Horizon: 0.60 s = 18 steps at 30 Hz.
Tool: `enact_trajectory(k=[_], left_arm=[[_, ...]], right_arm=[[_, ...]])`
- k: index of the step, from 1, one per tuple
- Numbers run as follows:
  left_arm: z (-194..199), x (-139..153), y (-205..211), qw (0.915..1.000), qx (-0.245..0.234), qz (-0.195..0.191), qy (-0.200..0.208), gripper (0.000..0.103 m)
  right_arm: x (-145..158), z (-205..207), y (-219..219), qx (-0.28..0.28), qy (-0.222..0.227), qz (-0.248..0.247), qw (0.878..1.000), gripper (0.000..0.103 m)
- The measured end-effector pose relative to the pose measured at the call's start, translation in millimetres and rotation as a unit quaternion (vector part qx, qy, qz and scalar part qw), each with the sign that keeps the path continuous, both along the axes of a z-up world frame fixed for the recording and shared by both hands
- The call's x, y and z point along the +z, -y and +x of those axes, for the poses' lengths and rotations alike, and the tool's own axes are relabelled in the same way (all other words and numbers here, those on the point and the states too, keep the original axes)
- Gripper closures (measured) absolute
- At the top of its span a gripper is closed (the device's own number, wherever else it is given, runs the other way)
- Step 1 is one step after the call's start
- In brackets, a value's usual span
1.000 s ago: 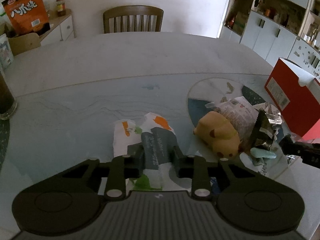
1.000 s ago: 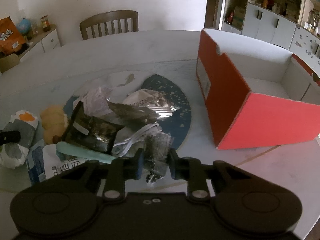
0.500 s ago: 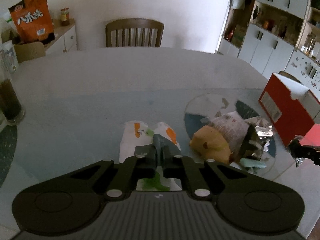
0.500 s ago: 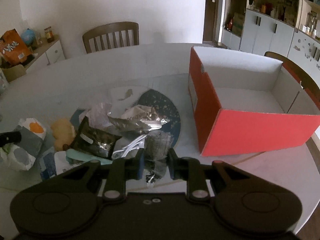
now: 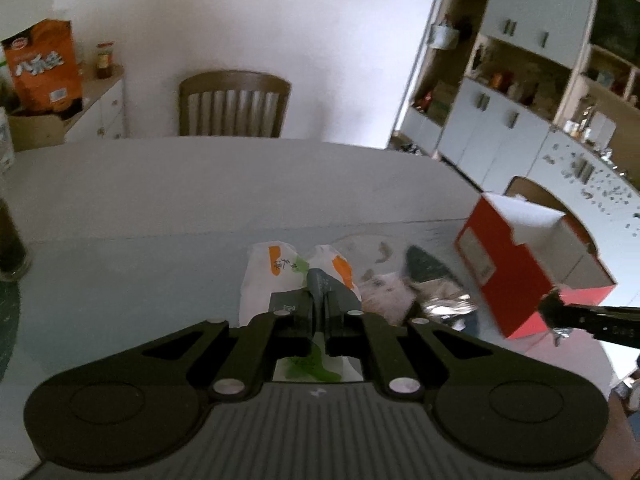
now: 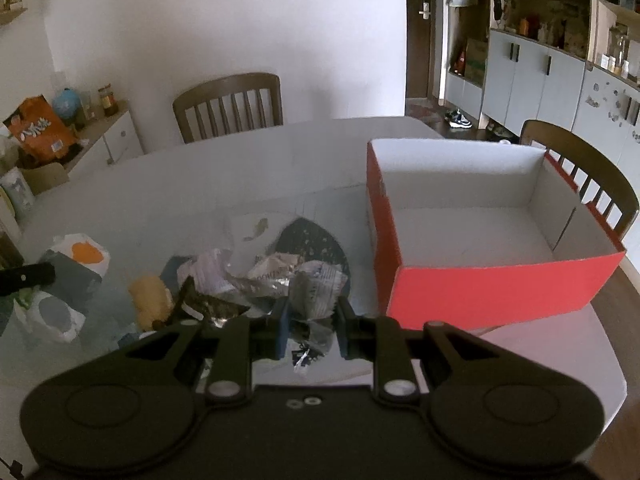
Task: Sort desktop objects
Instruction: 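Carry the dark wrapper and the snack bag over the red shoebox with both tools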
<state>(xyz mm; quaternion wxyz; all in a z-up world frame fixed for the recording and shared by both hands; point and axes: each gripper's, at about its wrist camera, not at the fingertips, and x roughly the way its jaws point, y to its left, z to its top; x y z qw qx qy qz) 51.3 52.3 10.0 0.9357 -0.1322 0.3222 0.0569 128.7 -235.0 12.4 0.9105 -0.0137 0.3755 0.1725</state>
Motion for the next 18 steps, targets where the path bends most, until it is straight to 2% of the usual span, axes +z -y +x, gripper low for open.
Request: enact_trajectory(k=[10,18], left_arm=[[12,31,39,0.9976,-0.063,-0.006,0.029,0.099],[34,41,80,0.9937,-0.106,-0.008,0.035,0.099]], right_arm=[[25,-8,23,-0.008,0.014,0.014,1.0,0.081],[38,2,55,-0.016,0.02,0.018,0.999,0.081]])
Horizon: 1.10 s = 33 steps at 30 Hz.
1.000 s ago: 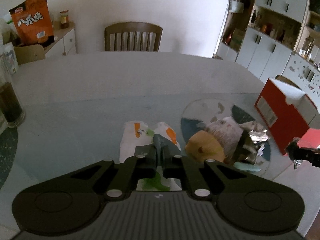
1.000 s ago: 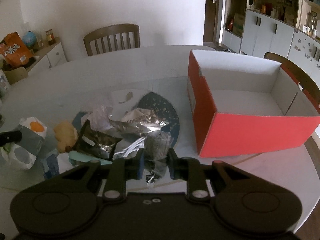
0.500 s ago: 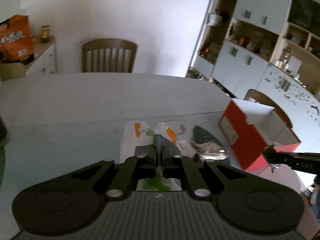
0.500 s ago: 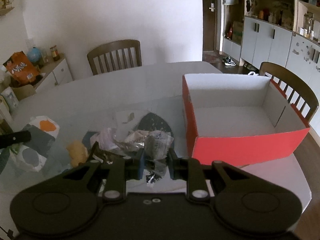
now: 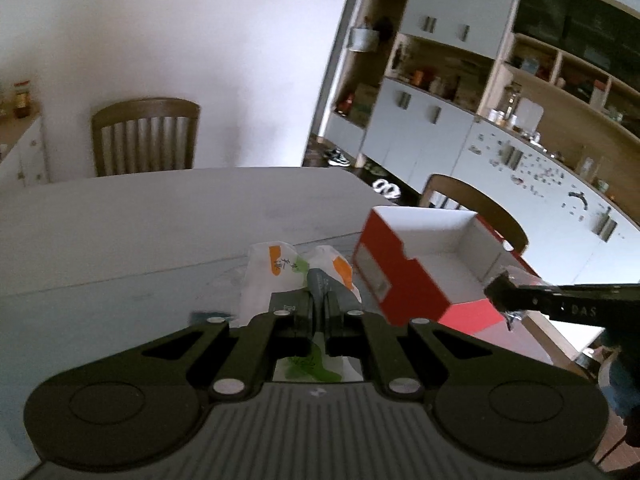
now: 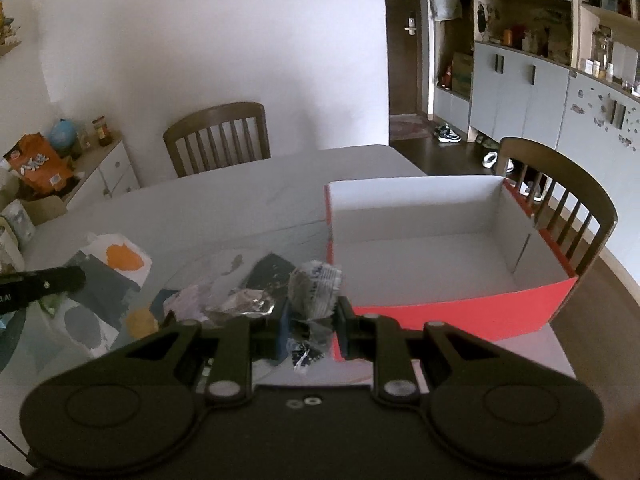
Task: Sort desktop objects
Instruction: 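Carry the dark wrapper and the snack bag over the red shoebox with both tools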
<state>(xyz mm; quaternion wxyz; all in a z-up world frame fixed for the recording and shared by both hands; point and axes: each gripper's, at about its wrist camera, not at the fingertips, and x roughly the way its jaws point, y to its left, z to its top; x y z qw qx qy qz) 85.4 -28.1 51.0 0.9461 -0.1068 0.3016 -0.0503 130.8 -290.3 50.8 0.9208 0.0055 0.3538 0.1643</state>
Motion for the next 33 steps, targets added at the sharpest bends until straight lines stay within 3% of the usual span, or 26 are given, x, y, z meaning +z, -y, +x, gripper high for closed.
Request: enact_trajectory(k=[17,33], left_arm=[[71,14,107,0.9978,-0.063,0.016,0.011,0.099],[138,13,182,0.9964,-0.08,0.029,0.007,0.099]], right_arm=[[3,45,70,0.002,0.002,-0.008,1.0,0.081],[-4,103,112,0.021,-0.006,-0.024,0.999,0.081]])
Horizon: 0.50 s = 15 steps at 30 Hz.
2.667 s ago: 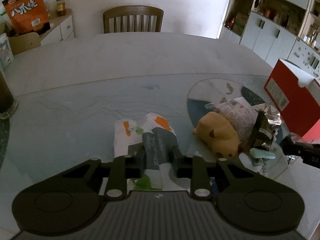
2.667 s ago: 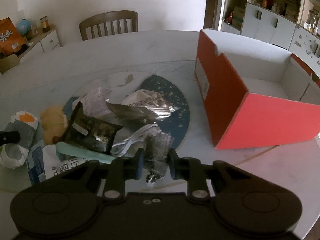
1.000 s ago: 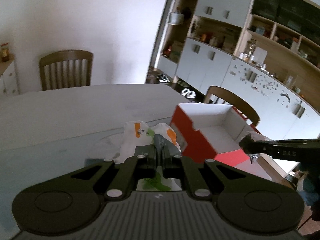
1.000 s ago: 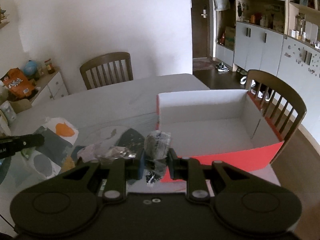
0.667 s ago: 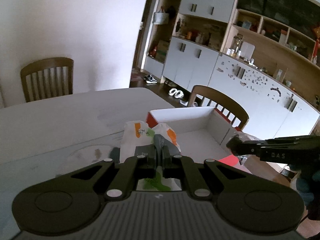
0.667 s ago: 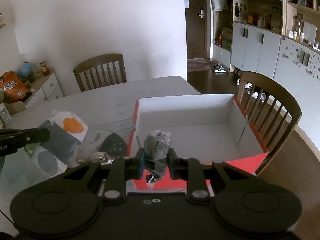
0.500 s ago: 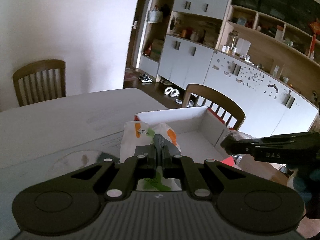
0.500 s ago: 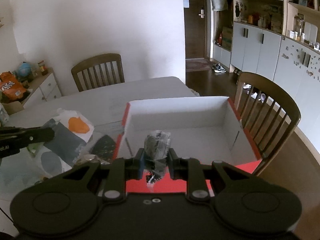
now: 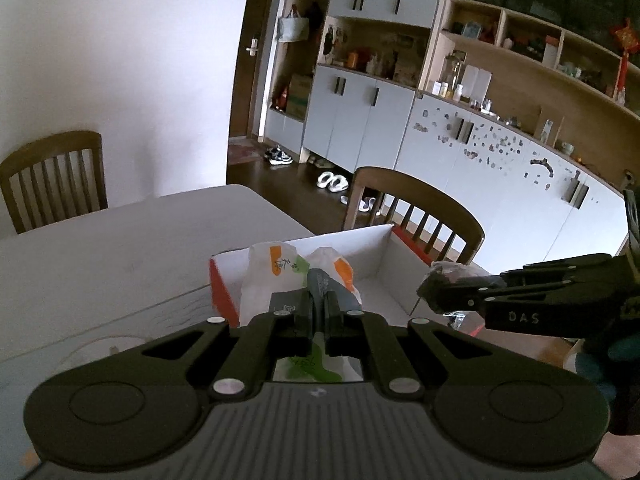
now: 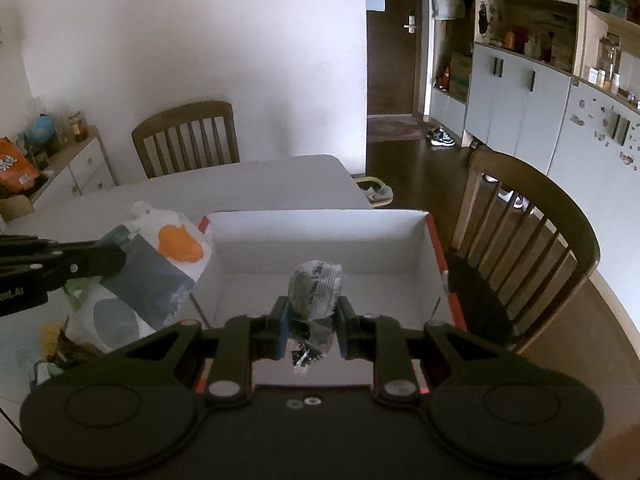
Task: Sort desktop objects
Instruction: 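Carry the dark wrapper and the snack bag over the red shoebox with both tools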
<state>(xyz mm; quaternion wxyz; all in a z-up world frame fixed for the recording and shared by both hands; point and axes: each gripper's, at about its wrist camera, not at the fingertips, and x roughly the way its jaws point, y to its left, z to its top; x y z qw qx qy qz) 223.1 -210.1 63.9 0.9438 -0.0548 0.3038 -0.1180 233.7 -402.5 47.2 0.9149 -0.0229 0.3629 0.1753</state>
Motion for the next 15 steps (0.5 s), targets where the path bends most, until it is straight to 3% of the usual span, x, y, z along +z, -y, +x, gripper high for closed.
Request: enact_trajectory(k=[15], left_arm=[[56,-41,38,0.9985,-0.005,0.028,-0.047,0.099]], right_arm=[[-37,54,18,0.028,-0.052,-0.006,0.998,0.081]])
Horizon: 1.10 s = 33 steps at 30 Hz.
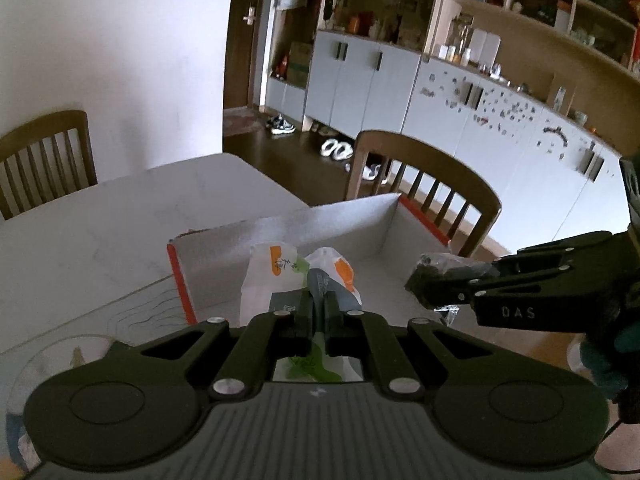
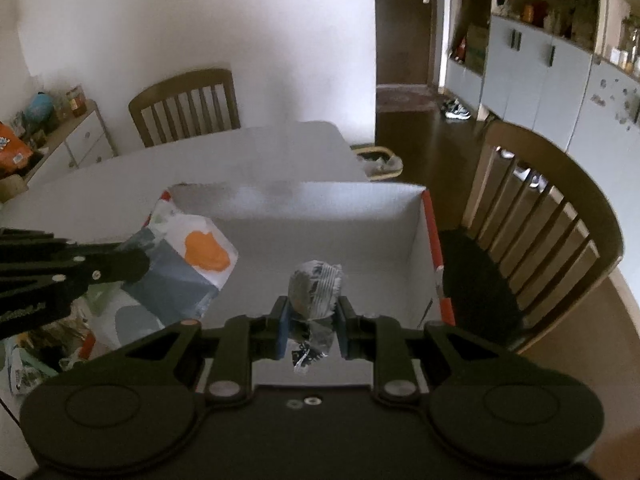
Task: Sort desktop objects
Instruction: 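Carry the dark wrapper and the snack bag over the red shoebox with both tools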
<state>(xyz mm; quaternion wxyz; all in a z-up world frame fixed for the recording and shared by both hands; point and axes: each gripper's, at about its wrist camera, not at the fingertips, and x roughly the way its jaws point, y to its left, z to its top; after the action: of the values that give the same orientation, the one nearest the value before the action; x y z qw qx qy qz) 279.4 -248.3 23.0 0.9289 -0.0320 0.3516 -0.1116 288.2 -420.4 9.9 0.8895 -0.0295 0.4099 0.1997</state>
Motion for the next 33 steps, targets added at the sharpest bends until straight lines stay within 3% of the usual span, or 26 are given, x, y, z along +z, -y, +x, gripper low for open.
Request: enact_trajectory(k=[18,33], left_arm=[[46,-48,21,0.997,-0.013,0.048,-0.059,0.099],[67,-74,17,0.9898,-0.006,0.04,-0.137,0.099]], right_arm=[[-45,43,-3,0.031,-0.05,-0.047,0.997,0.081],[-65,54,-17,0.069,-0.079,-0.078,0.991,0.081]])
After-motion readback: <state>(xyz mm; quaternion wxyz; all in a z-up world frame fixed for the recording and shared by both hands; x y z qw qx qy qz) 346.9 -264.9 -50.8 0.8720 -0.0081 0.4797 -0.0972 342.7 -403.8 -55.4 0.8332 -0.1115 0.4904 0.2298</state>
